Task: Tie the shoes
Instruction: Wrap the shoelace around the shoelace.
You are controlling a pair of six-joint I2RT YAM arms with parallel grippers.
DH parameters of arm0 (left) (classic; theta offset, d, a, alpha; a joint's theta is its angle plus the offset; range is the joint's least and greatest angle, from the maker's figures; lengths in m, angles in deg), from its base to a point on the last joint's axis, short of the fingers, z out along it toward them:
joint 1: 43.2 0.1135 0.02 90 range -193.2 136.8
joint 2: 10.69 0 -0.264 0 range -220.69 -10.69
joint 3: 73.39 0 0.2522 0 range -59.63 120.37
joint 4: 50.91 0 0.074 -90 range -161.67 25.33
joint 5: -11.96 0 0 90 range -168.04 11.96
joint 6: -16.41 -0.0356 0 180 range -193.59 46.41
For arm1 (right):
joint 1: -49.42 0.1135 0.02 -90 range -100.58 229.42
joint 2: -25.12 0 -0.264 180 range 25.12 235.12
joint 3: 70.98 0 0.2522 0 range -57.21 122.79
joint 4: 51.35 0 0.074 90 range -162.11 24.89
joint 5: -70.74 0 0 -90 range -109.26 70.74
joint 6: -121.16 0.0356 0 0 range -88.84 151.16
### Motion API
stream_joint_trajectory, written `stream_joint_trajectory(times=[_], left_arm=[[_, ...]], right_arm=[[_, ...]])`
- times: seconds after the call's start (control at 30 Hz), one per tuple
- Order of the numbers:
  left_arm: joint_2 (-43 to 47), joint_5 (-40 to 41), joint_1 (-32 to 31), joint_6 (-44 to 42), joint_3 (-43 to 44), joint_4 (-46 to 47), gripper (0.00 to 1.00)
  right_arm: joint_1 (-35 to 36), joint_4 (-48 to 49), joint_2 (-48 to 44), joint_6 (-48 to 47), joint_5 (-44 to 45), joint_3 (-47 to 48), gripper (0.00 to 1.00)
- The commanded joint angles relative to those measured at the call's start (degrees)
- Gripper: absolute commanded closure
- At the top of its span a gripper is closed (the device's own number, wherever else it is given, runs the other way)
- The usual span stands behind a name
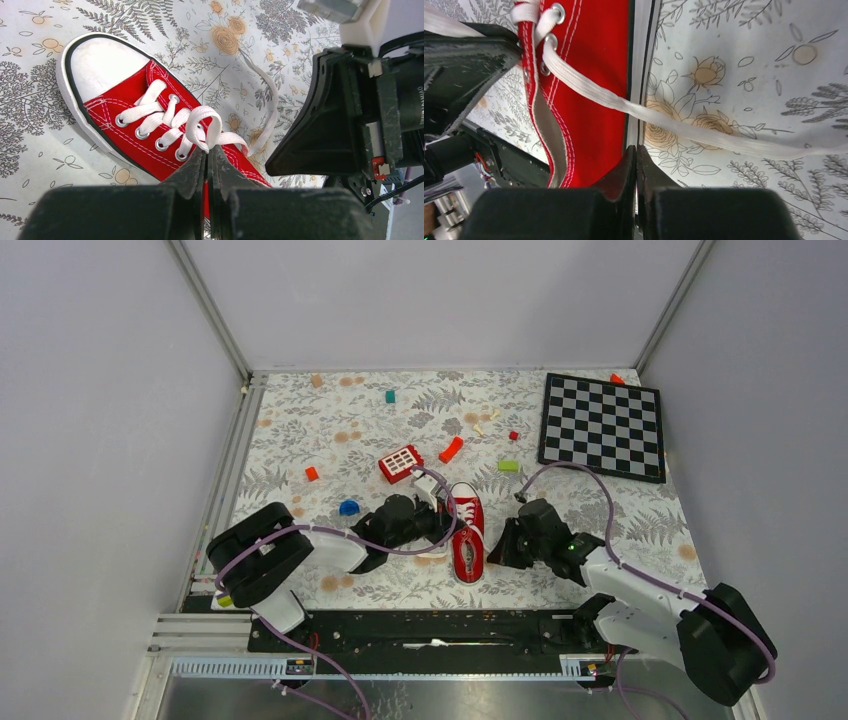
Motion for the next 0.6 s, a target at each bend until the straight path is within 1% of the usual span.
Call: stream_joint_trajectory(times=[0.0,0.03,0.17,0.27,0.37,0.43,0.47,0.53,0.57], left_arm=[[0.99,0.55,-0.19,0.32,0.15,4.16,1.0],[0.85,0.51,-0.16,0.33,0.15,4.18,1.0],[0.93,0.21,-0.09,0.0,0.06,4.12,1.0],[0.99,0.15,-0.08,-0.12,-0.02,3.92,1.0],[1.17,0.03,-0.04,-0.11,-0.2,3.89,1.0],[1.17,-0.16,0.01,-0.11,-0.28,3.76,1.0],[1.17,-0.29,0.03,-0.17,-0.34,3.75,1.0],[1.15,-0.37,0.07,-0.19,-0.43,3.77,1.0],[1.16,-0.47,0.06,-0.19,-0.46,3.77,1.0]], right_arm=[[0.97,6.16,0.9,3.55,-4.68,-1.33,1.0],[1.9,8.33,1.63,4.0,-4.74,-1.37,1.0],[7.04,11.33,5.43,5.63,-3.9,0.24,1.0],[8.39,12.45,7.91,5.97,-4.09,1.73,1.0],[8.4,9.06,6.72,4.11,-1.46,3.12,1.0],[8.38,2.28,4.08,-0.32,4.02,5.12,0.99],[8.4,-0.97,2.94,-2.34,5.57,6.34,0.93],[8.4,-6.46,1.35,-5.81,11.12,8.23,0.73],[8.4,-8.64,0.87,-7.12,13.15,9.05,0.67]])
